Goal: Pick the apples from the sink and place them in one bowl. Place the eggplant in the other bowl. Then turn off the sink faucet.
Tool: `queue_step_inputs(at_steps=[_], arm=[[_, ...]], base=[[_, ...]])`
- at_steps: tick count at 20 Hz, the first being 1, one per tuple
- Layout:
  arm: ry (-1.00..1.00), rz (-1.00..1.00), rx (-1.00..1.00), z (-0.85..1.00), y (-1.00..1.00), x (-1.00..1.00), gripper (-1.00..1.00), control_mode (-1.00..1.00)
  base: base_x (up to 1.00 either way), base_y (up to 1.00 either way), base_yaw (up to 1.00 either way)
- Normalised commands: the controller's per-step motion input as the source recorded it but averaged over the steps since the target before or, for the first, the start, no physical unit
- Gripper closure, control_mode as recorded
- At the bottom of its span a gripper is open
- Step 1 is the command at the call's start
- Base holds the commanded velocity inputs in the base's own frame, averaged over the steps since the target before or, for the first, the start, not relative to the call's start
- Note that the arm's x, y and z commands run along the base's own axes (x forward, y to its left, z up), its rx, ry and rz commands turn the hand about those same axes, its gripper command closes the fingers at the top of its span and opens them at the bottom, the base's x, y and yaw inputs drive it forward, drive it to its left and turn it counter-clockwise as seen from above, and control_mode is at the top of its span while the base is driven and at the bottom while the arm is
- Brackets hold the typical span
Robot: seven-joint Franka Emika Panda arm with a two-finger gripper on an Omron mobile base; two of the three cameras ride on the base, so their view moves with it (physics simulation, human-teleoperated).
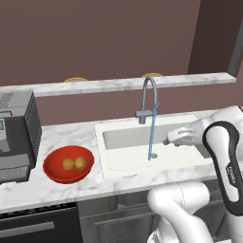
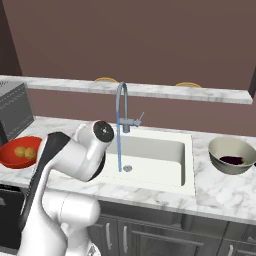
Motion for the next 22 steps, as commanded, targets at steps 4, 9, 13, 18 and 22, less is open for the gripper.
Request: queue_step_inputs(at_steps=[4, 9, 13, 18, 22], arm=[[-0.09, 0.06, 0.00, 0.00, -0.45, 0.00, -1.00, -1.00], [-0.10, 0.05, -0.01, 0.00, -0.48, 0.02, -1.00, -1.00], [-0.08, 0.05, 0.00, 0.01, -0.61, 0.14, -1.00, -1.00], [-0.09, 0.07, 0.00, 0.00, -0.66, 0.27, -1.00, -1.00], [-0.12, 0.12, 0.05, 0.00, -0.62, 0.42, -1.00, -1.00]], base=[[0.00, 0.00, 0.00], [0.00, 0.00, 0.00], [0.00, 0.00, 0.00], [0.00, 0.00, 0.00], [0.00, 0.00, 0.00]])
